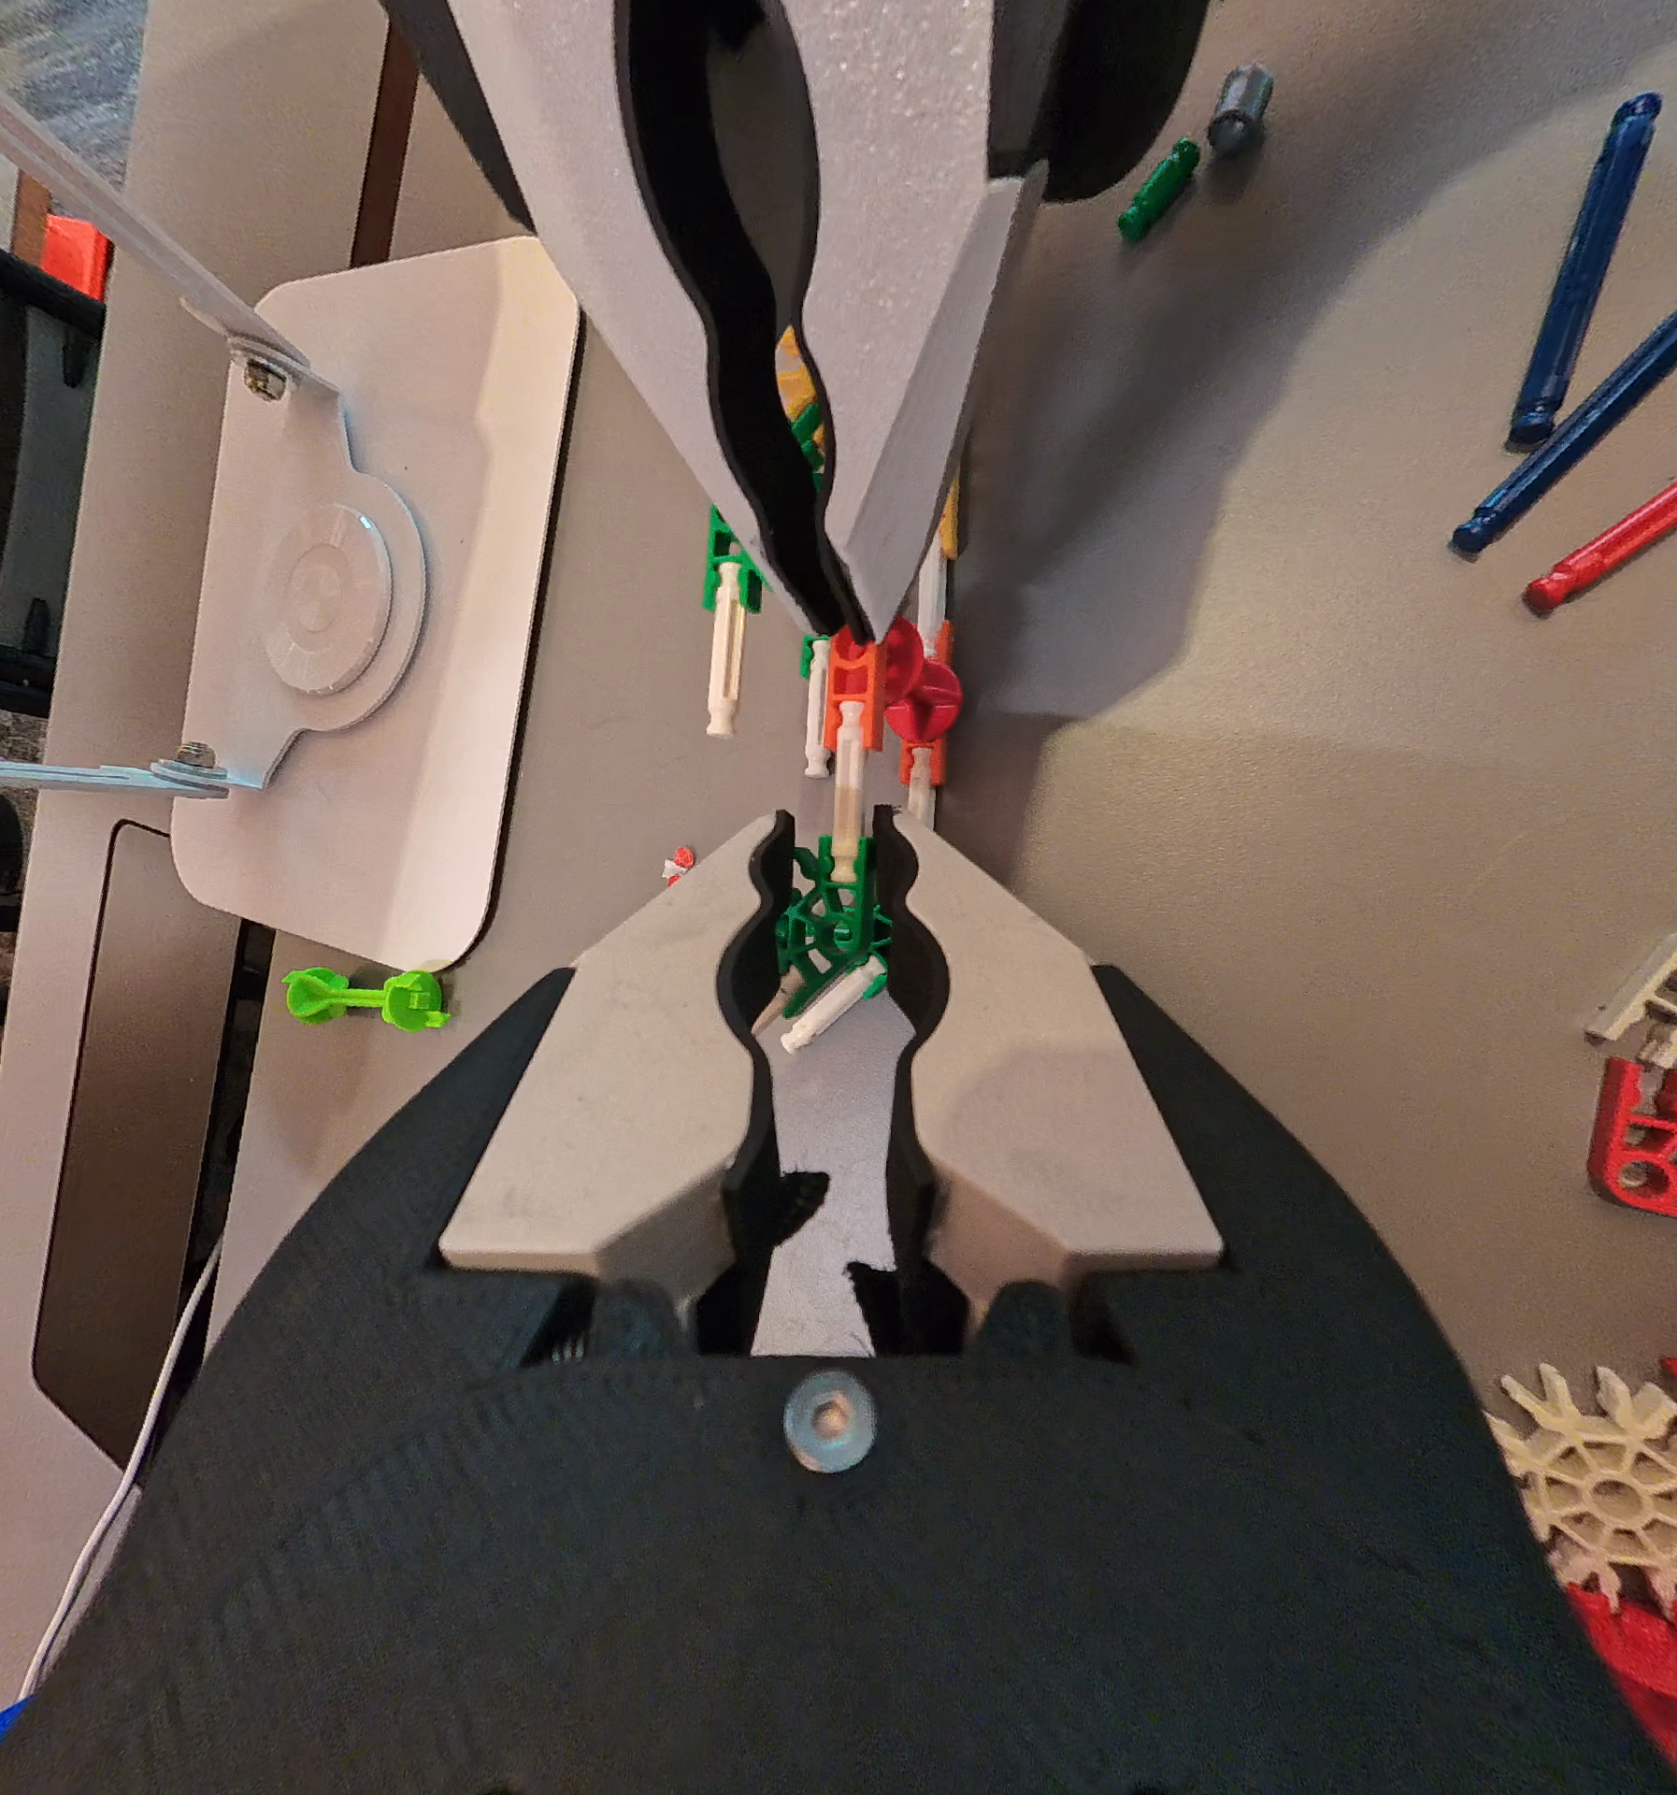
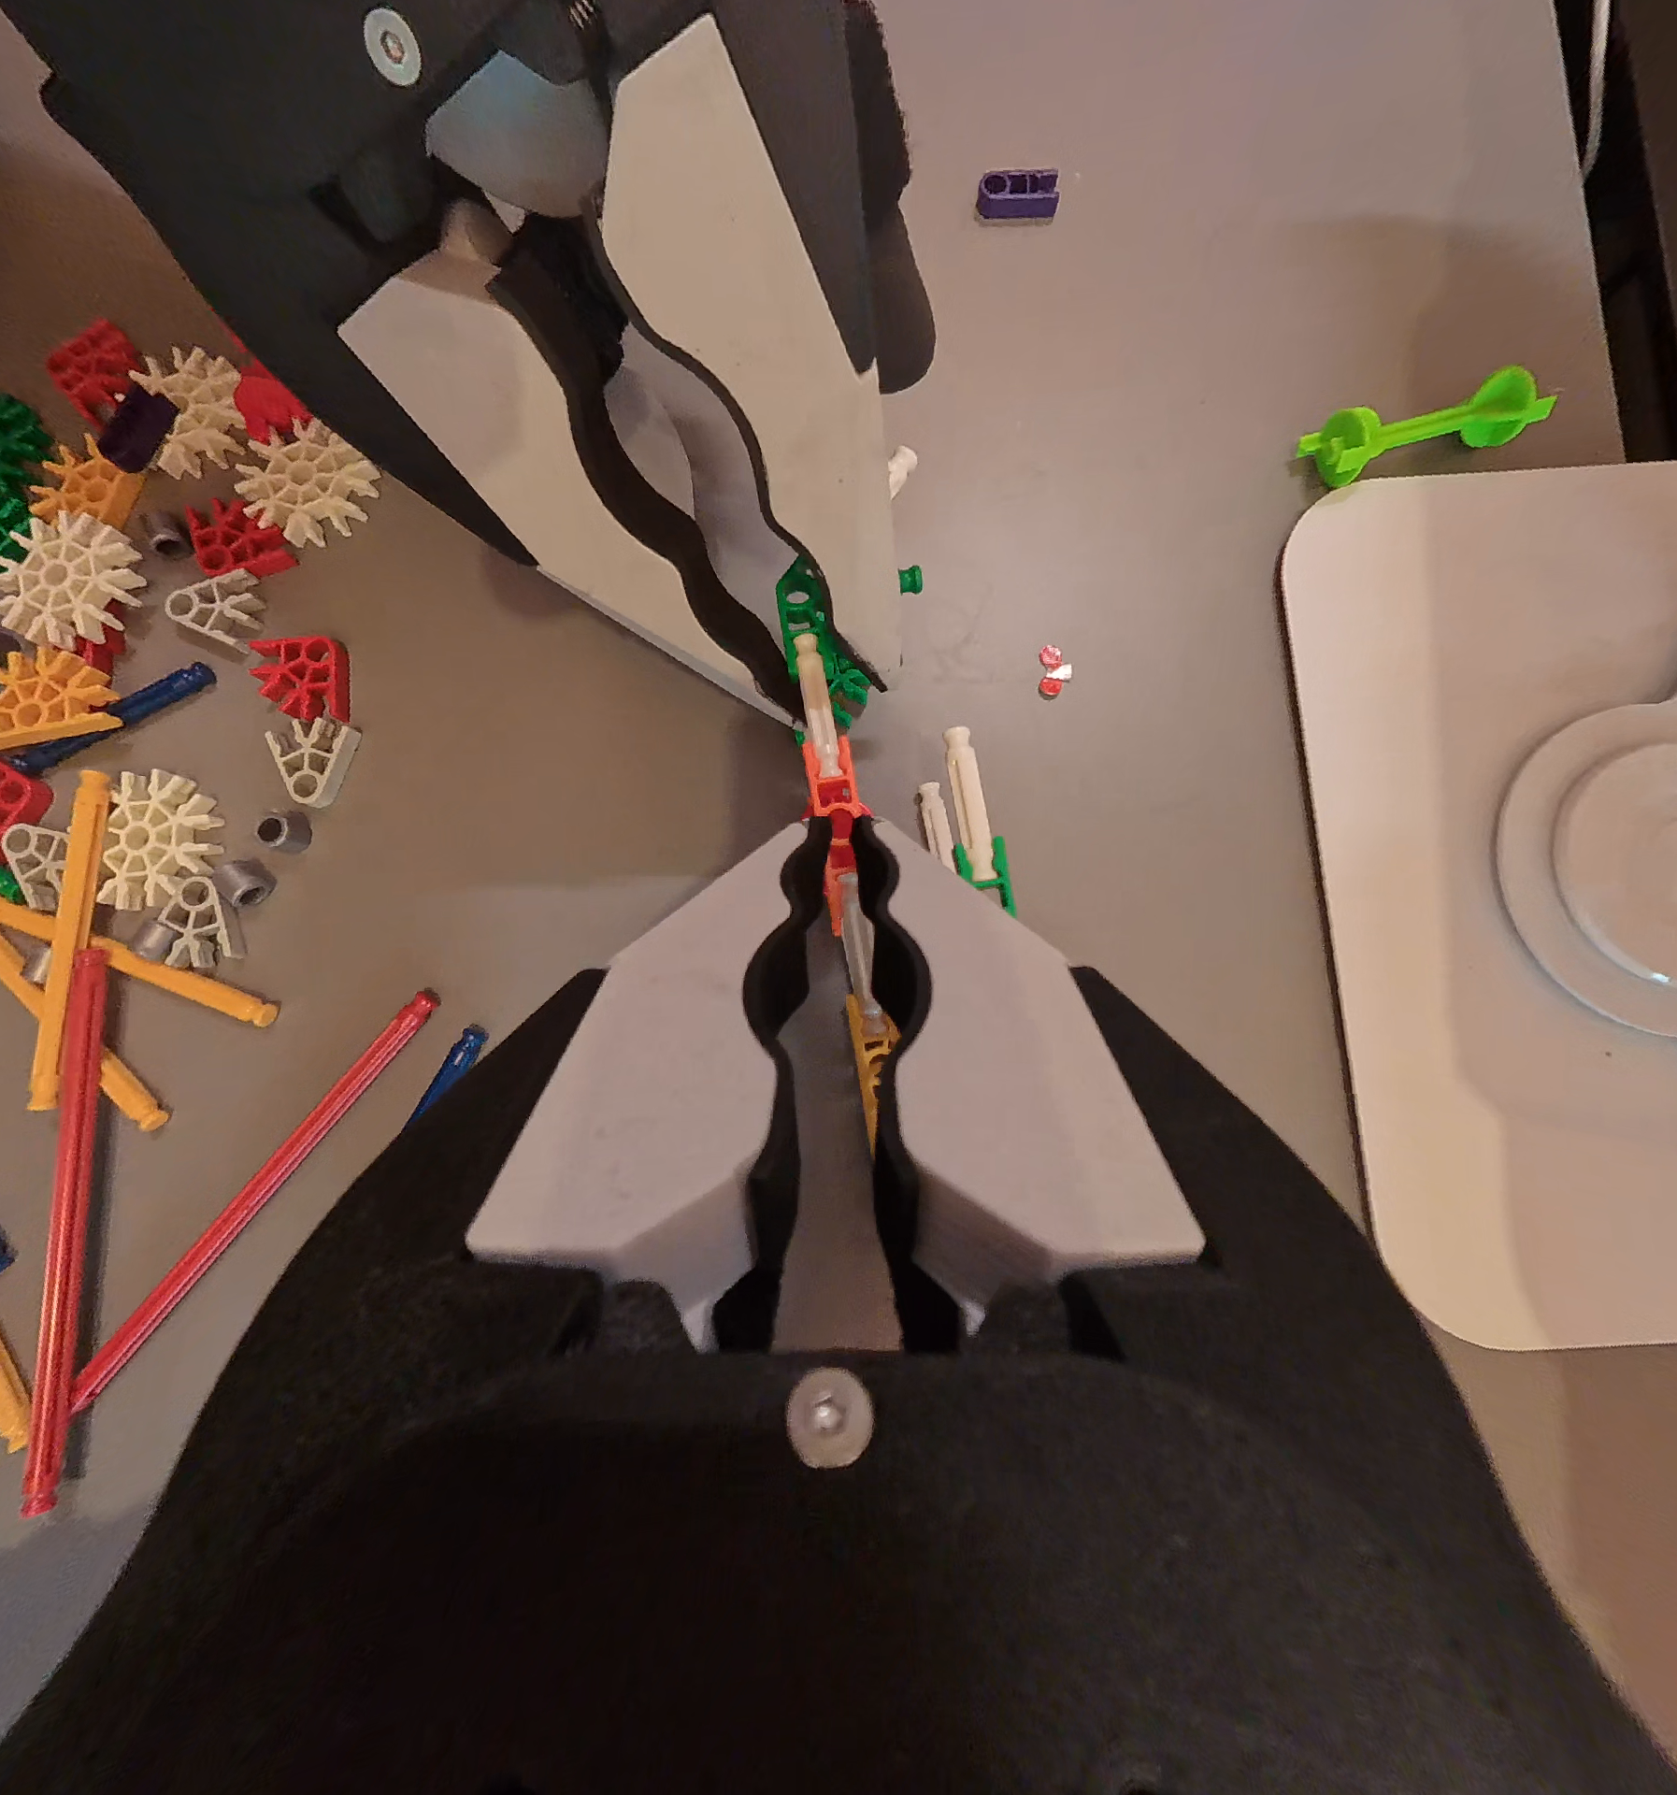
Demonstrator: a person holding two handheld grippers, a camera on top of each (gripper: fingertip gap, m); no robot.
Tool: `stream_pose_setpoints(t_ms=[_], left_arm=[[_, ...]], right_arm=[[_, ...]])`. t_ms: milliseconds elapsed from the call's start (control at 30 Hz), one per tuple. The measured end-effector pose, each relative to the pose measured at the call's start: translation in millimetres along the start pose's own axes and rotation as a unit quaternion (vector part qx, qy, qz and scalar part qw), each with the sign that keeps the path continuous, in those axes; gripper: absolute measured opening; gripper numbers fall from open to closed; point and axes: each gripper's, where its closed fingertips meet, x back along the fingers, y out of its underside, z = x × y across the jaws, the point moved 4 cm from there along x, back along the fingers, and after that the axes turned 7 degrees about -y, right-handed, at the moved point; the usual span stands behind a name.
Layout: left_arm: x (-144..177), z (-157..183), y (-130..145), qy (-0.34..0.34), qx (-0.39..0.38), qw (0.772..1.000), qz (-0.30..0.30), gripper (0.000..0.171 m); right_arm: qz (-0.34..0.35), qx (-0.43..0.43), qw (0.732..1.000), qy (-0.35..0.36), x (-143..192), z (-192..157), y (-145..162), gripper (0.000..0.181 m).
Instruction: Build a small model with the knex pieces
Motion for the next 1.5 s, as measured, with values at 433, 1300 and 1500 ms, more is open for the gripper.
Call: stream_pose_setpoints(t_ms=[433, 1300, 1500], left_arm=[[-2.4, 3.7, 0.3, -0.006, -0.012, 1.000, -0.001, 0.014], [11.4, -5.1, 13.9, 0.045, 0.112, 0.993, -0.010, 0.059], [3.4, -1.4, 12.6, 0.056, 0.094, 0.994, -0.010, 0.032]], right_arm=[[-0.024, -0.006, 1.000, -0.013, -6.2, -5.9, 3.2, 0.000], [0.096, -0.144, 0.979, 0.108, 91.7, -78.7, 54.8, 0.048], [0.093, -0.156, 0.974, 0.138, 89.6, -91.2, 55.0, 0.048]])
